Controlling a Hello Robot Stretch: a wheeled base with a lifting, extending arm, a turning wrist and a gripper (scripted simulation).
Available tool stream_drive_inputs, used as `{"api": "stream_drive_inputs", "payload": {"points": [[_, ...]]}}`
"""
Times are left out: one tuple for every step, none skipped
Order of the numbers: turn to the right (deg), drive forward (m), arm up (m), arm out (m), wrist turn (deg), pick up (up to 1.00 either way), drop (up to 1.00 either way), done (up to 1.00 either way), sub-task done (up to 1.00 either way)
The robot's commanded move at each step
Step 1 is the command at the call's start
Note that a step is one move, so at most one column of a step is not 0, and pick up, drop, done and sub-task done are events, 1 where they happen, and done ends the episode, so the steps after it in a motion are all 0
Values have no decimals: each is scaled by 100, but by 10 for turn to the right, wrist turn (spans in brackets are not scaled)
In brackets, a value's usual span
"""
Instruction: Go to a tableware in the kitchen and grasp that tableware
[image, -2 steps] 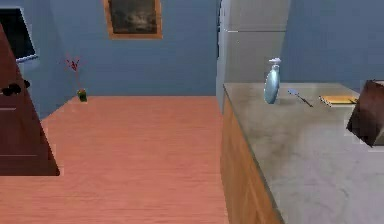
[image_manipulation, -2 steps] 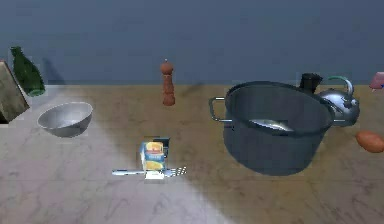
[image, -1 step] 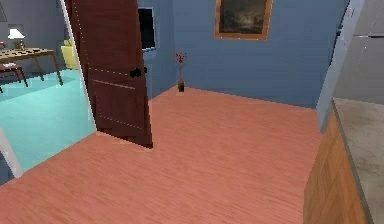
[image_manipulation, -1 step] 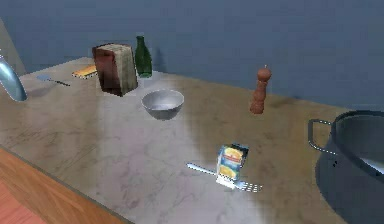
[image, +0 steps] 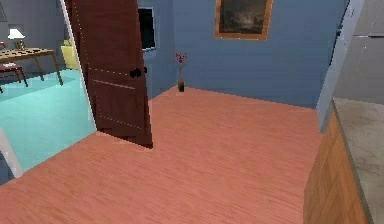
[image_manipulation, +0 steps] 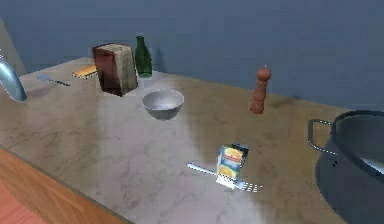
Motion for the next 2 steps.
{"api": "stream_drive_inputs", "payload": {"points": [[0, 0, 38, 0, 0, 0, 0, 0, 0], [0, 0, 0, 42, 0, 0, 0, 0, 0]]}}
